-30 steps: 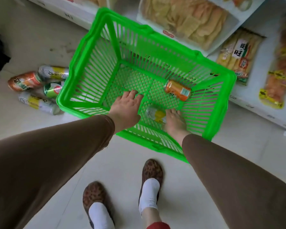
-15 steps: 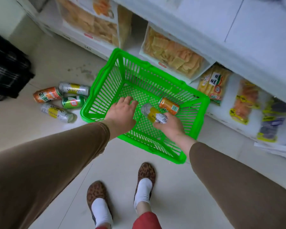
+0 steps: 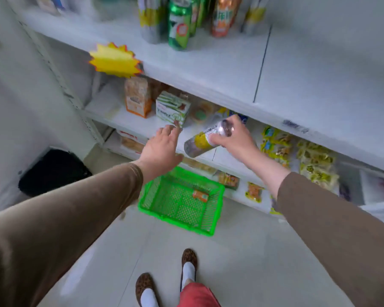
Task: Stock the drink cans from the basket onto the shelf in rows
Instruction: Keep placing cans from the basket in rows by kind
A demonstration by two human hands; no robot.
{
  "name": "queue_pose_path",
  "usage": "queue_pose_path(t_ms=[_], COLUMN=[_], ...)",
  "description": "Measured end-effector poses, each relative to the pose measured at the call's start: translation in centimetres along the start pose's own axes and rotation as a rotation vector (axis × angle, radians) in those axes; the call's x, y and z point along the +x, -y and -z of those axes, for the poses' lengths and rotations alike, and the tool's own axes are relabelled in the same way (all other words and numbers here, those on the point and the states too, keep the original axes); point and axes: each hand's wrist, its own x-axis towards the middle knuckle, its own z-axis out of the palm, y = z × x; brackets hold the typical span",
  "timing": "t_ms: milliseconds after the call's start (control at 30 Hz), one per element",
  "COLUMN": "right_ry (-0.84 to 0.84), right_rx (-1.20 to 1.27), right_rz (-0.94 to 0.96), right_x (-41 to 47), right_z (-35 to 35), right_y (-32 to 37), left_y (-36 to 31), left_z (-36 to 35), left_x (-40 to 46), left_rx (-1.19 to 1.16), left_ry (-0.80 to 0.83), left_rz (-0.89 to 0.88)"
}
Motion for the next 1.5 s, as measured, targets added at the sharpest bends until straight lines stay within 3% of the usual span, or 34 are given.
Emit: queue_pose_path(t_ms=[200,567,800,1167,1333,1500], right_ry=[-0.125,-0.223,-0.236,-0.302,-0.311,-0.243], right_rx=[0.108,-0.013,-0.155,0.330,0.199,0.223], right_rz=[0.072,0.031,-0.019,-0.145,-0.154,-0.182], right_x=[0.7,12.3,20.4,30.9,31.2,32.3], right_z=[8.3,14.7,15.4,13.5,11.0,8.9], right_y=[7.6,10.1,9.7,7.2,5.8,2.5], left_y=[-4.4,-8.6,-10.4,-10.5,-9.9,-9.3], left_z=[8.4,12.3,11.3,10.9,10.2,9.7], left_x=[1.8,13.5,20.9,28.3,30.0,31.0], left_rx=[-0.040,-0.022,-0.045,-0.075,-0.052,-0.040], left_ry=[-0.128,-0.132,-0.112,-0.111,-0.090,-0.075], left_rz=[-0.119,-0.098,-0.018,0.017,-0.002,-0.002])
